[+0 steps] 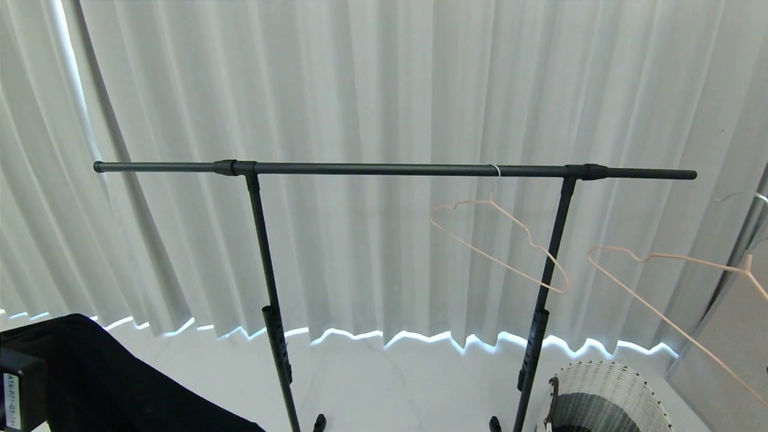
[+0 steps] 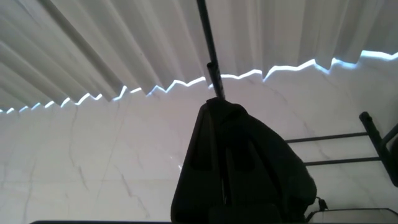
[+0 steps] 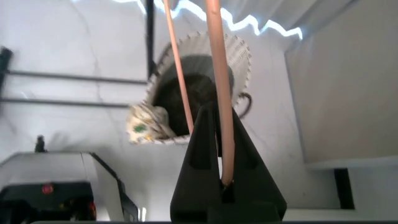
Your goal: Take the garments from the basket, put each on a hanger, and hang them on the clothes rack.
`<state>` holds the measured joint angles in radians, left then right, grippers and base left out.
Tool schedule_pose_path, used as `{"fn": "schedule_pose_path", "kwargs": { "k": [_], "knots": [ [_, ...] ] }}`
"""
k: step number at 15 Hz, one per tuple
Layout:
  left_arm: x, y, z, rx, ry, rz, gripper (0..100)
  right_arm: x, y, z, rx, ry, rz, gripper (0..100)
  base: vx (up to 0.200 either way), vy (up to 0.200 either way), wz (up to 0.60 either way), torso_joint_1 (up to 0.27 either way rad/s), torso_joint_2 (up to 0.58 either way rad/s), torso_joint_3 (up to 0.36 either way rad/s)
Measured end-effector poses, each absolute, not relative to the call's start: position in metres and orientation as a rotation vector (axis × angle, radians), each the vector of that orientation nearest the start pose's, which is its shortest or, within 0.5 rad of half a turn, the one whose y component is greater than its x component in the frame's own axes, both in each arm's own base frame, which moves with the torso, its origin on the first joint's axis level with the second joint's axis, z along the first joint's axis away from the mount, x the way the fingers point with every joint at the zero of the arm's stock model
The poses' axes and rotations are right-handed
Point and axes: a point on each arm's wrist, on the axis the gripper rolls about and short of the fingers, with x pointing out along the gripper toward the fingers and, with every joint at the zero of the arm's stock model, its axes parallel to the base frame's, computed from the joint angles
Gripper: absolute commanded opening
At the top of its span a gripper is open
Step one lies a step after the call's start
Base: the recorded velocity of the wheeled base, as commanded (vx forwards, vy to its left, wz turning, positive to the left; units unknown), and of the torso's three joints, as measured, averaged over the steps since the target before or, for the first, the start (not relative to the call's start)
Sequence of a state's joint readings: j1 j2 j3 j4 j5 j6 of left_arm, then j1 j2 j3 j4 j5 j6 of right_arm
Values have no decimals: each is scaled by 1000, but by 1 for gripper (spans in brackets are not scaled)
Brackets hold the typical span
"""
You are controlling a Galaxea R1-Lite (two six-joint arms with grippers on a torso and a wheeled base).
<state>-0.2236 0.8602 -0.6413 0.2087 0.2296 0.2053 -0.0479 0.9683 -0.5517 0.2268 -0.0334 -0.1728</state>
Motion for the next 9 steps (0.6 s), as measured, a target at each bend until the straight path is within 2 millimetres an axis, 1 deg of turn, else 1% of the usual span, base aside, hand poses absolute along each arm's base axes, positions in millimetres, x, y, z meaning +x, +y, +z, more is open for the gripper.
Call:
{"fn": "schedule_pose_path", "kwargs": {
  "k": [2, 4, 6, 9],
  "knots": [
    [83, -14, 220, 290, 417, -64, 0, 100, -5, 191, -151, 604, 8, 0, 0, 0, 0, 0, 0, 0],
    [83, -15, 220, 287, 413, -90, 0, 96, -2, 201, -133, 544, 86, 0, 0, 0, 0, 0, 0, 0],
    [83, -15, 219, 288, 414, -93, 0, 91, 2, 208, -122, 498, 177, 0, 0, 0, 0, 0, 0, 0],
    [83, -15, 215, 305, 429, -98, 0, 87, 12, 211, -124, 462, 353, 0, 0, 0, 0, 0, 0, 0]
  ]
}}
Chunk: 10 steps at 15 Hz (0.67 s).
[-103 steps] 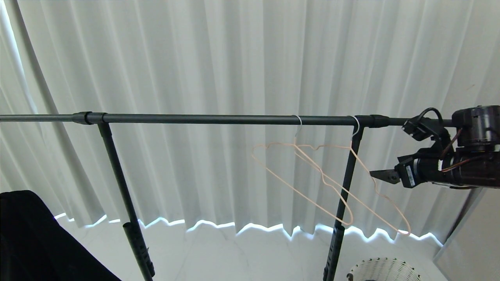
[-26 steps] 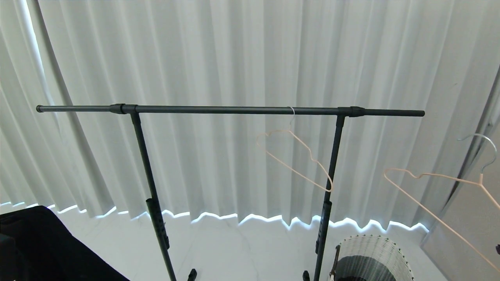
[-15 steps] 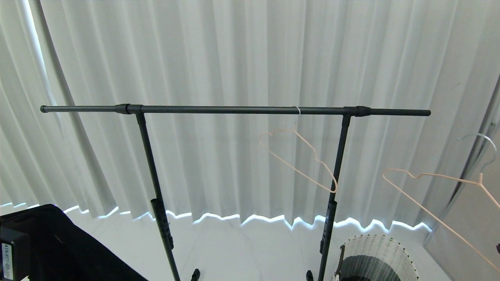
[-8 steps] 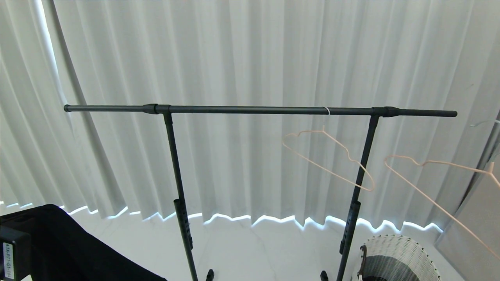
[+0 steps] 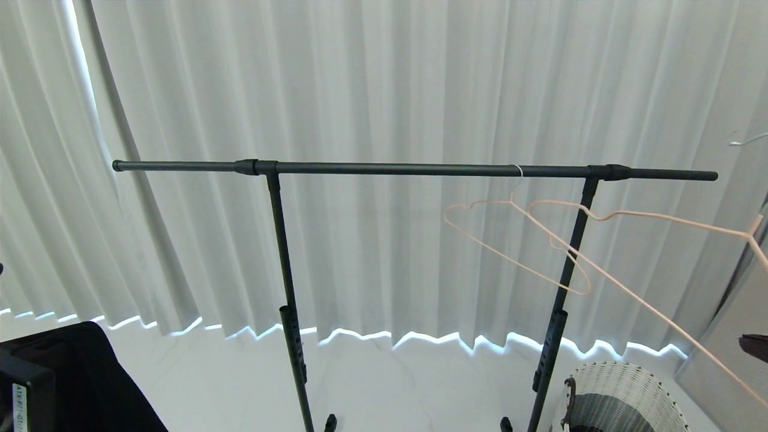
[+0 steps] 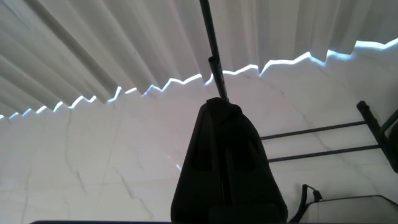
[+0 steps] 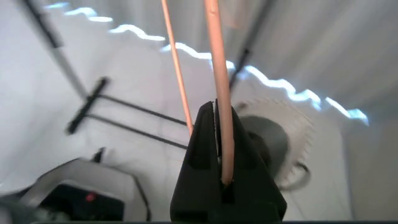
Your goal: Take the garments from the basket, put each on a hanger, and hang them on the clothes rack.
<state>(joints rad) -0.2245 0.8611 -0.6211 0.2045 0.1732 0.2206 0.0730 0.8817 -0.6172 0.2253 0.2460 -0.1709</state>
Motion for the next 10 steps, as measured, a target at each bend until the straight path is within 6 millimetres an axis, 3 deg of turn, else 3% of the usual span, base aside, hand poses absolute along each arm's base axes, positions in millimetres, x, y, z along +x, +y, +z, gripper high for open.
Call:
{"fn": "schedule_pose_path", "kwargs": {
  "k": [4, 10],
  "knots": [
    [95, -19, 219, 330, 448, -115, 0, 86, 36, 207, -128, 487, 649, 0, 0, 0, 0, 0, 0, 0],
    [168, -41, 249, 175, 500, -47, 0, 88, 82, 203, -45, 607, 948, 0, 0, 0, 0, 0, 0, 0]
  ]
}}
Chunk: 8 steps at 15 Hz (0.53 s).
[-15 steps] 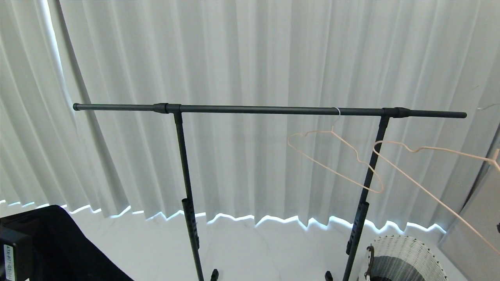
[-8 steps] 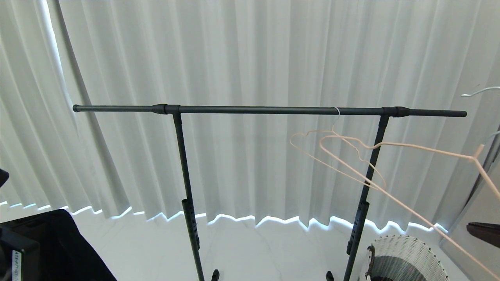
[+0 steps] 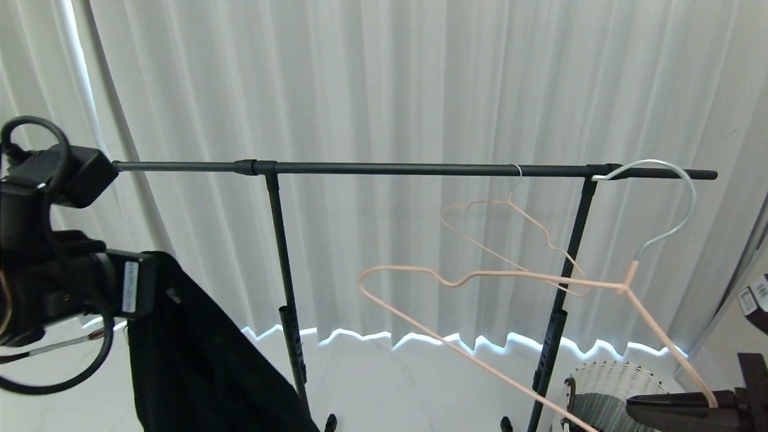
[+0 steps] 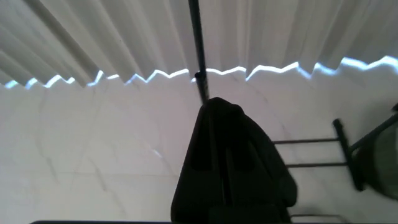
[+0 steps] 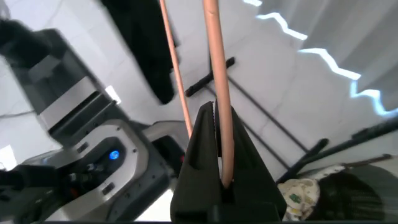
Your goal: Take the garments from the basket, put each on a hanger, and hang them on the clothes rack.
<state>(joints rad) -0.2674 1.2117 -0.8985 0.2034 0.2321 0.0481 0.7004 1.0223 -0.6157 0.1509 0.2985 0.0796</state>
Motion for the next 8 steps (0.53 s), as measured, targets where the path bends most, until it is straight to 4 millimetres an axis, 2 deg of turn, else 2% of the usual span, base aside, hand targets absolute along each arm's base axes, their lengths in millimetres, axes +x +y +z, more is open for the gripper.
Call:
{"fn": "schedule_pose_path", "kwargs": {
  "k": [3, 5, 8],
  "knots": [
    [205, -64, 254, 37, 519, -5, 0, 93, 98, 198, -68, 650, 996, 0, 0, 0, 0, 0, 0, 0],
    [223, -83, 249, 45, 531, 39, 0, 102, 109, 200, -73, 657, 978, 0, 0, 0, 0, 0, 0, 0],
    [233, -106, 242, 76, 556, -7, 0, 121, 135, 205, -33, 636, 956, 0, 0, 0, 0, 0, 0, 0]
  ]
}}
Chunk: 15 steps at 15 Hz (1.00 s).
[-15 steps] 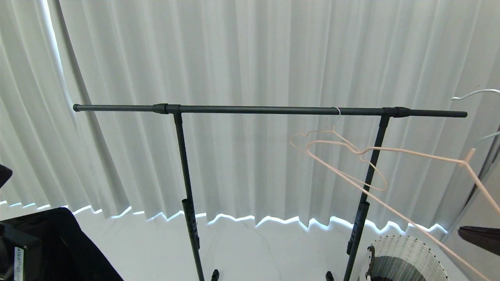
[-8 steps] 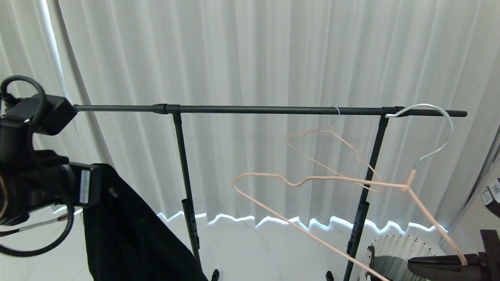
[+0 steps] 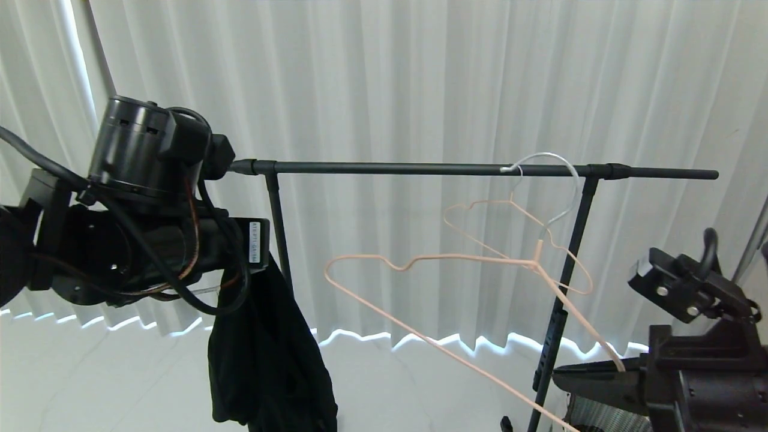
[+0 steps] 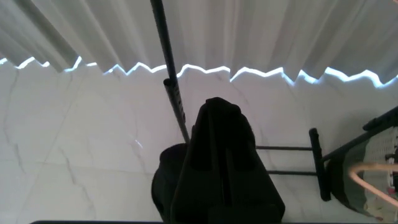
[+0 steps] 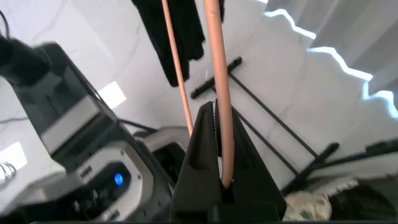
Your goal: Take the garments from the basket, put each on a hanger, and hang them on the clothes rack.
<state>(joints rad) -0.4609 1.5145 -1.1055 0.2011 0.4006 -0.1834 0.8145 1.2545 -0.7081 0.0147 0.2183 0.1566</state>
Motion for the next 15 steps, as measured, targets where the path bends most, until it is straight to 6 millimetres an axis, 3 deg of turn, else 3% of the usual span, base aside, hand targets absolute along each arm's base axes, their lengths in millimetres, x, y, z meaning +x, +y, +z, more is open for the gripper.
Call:
{"fn": "schedule_pose_path", "kwargs": {
  "k": [5, 15],
  "knots": [
    [238, -115, 236, 90, 579, -39, 0, 134, 164, 194, -39, 656, 993, 0, 0, 0, 0, 0, 0, 0],
    [230, -119, 246, 56, 533, -126, 0, 138, 178, 191, -47, 650, 1024, 0, 0, 0, 0, 0, 0, 0]
  ]
}}
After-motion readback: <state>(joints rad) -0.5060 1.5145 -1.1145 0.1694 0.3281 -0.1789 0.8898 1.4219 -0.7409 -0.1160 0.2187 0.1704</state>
